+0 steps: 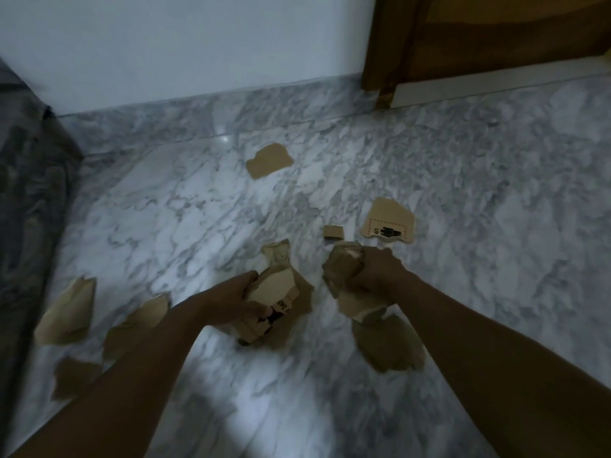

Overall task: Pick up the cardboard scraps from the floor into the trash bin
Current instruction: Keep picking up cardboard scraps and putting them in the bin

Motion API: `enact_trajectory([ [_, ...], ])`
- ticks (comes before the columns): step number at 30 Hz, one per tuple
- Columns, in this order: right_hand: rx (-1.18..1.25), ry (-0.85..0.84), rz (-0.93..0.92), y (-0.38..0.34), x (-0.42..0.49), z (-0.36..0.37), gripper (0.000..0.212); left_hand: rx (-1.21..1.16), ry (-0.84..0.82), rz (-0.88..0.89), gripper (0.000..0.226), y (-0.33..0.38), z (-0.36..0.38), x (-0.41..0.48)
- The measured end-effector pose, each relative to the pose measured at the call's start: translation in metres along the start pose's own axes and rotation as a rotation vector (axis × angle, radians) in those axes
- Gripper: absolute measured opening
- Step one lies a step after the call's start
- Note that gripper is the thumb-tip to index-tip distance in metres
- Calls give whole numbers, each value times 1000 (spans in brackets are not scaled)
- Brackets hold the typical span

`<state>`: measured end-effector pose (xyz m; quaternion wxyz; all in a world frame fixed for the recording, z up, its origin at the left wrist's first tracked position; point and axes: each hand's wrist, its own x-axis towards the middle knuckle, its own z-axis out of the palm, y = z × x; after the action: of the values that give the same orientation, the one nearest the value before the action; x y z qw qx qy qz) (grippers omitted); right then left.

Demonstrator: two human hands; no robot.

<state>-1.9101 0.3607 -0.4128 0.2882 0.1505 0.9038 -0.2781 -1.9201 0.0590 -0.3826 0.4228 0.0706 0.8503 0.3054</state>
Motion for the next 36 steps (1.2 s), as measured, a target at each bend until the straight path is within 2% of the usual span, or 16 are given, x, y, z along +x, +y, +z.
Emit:
enact_trajectory([
  [2, 58, 14, -42, 5, -3, 0, 81, -25, 97, 36, 54, -3, -5, 7],
  [4, 81, 30, -43, 6, -6, 0, 98, -57, 188, 54, 64, 0, -11, 20],
  [6, 127, 76, -55, 5, -6, 1, 103, 10, 214, 67, 64, 7, -14, 40],
  [8, 141, 99, -70, 3, -7, -3, 86, 180, 211, 59, 56, 12, -13, 61],
  [11, 84, 130, -105, 6, -9, -20, 51, 387, 233, -32, 70, 11, -10, 86],
  [14, 183, 114, -111, 12, -24, -47, 43, 469, 245, -36, 78, 9, -10, 93],
  [17, 218, -53, -112, 24, -50, -67, 37, 393, 262, -45, 71, 11, -10, 93],
  [20, 101, -155, -3, 42, -63, -53, 48, 301, 249, -57, 56, 19, -5, 82],
  [24, -186, -103, 125, 55, -77, 4, 71, 252, 280, -51, 50, 30, 1, 70],
  [27, -141, -19, 105, 53, -79, 24, 80, 213, 291, -34, 45, 30, 6, 63],
  [32, -152, -75, 52, 51, -71, 12, 76, 136, 301, -20, 41, 31, 20, 53],
  [36, -189, -105, 31, 57, -69, 11, 91, 74, 364, 1, 42, 35, 23, 48],
])
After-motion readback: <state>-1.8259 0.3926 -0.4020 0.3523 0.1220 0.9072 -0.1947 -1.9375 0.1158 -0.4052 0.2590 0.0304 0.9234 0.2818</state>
